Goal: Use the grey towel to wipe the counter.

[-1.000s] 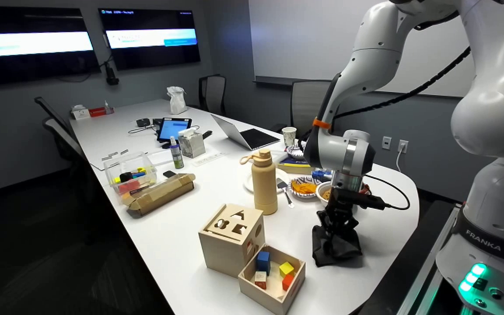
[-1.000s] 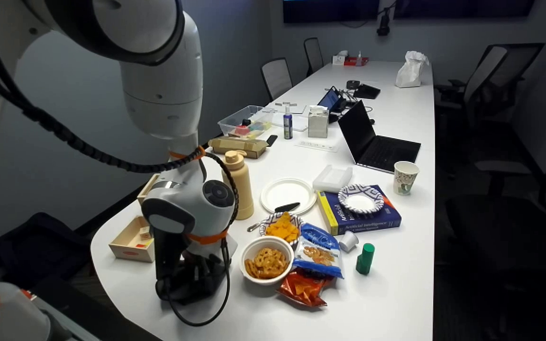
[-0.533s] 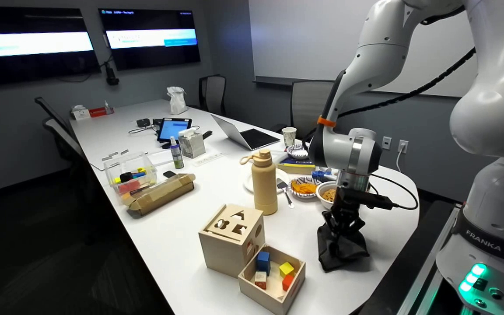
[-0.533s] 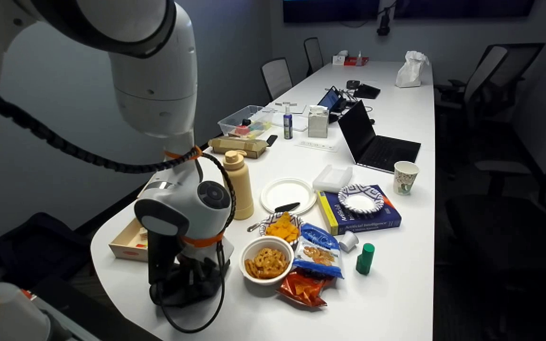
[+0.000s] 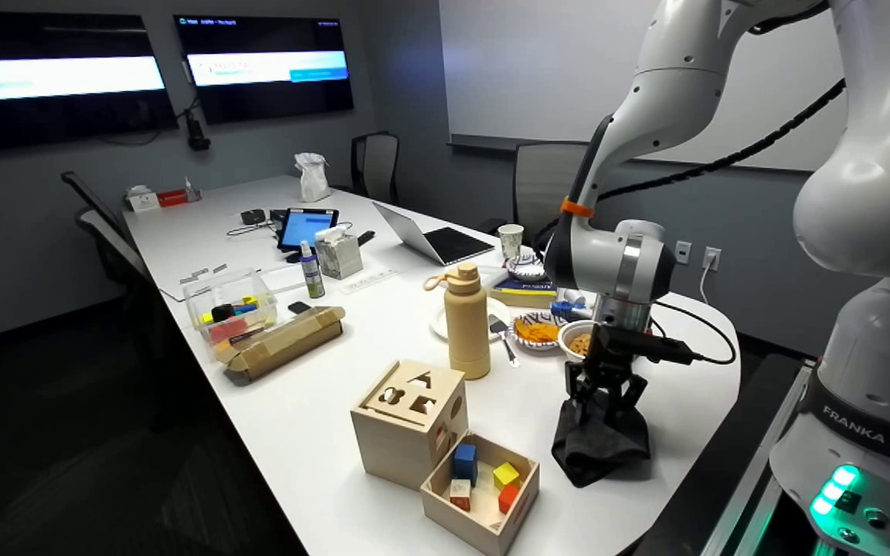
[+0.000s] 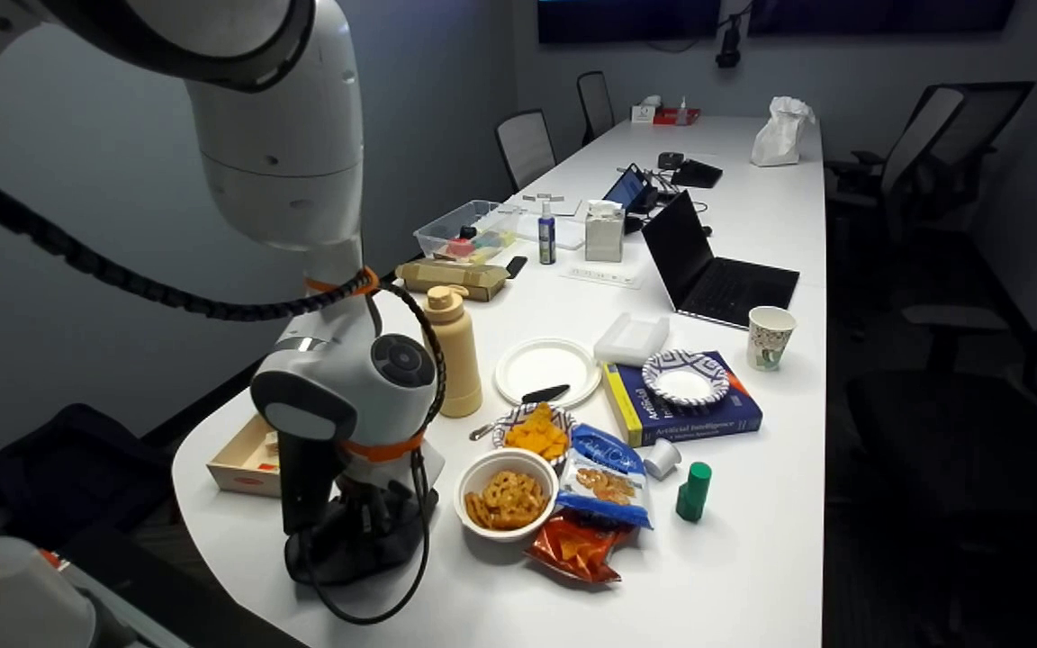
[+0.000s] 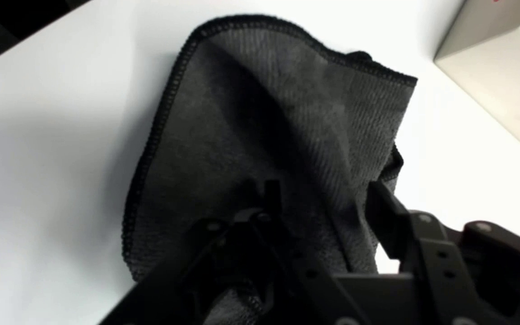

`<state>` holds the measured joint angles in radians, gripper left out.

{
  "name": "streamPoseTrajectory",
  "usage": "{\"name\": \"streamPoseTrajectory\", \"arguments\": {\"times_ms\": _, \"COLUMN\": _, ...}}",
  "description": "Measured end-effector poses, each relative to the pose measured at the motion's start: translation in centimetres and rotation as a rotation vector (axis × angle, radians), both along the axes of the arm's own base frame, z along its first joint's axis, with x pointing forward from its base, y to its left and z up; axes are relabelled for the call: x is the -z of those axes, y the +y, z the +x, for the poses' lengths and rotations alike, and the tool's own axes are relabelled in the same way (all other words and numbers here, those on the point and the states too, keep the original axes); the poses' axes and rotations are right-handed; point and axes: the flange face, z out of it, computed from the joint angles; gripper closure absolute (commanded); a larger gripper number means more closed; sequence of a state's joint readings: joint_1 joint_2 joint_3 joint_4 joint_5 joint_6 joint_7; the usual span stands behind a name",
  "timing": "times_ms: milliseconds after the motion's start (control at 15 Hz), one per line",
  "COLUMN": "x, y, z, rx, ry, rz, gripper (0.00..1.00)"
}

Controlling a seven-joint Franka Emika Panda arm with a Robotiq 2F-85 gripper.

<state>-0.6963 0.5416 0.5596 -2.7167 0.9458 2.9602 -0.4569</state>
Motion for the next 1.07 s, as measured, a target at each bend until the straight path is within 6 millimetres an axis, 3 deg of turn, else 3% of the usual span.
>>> {"name": "streamPoseTrajectory", "arguments": {"times_ms": 133, "x": -0.6, "y": 0.0, "z": -0.8, "rx": -0.01, "ry": 0.006, "rz": -0.01, "gripper": 0.01}}
{"name": "streamPoseTrajectory", "arguments": {"times_ms": 200, "x": -0.8, "y": 0.0, "z": -0.9, "rx": -0.021, "ry": 0.009, "rz": -0.017, "gripper": 0.0}}
{"name": "streamPoseTrajectory", "arguments": {"times_ms": 400, "x": -1.6, "y": 0.6, "z": 0.3, "rx": -0.07, "ry": 0.003, "rz": -0.07, "gripper": 0.0}}
{"name": "streamPoseTrajectory", "arguments": {"times_ms": 800, "x": -5.1, "y": 5.8, "z": 3.7, "rx": -0.192, "ry": -0.08, "rz": -0.242, "gripper": 0.0}}
{"name": "streamPoseTrajectory", "arguments": {"times_ms": 1067, "x": -6.8, "y": 7.3, "z": 4.9, "rx": -0.226, "ry": -0.113, "rz": -0.325, "gripper": 0.0}}
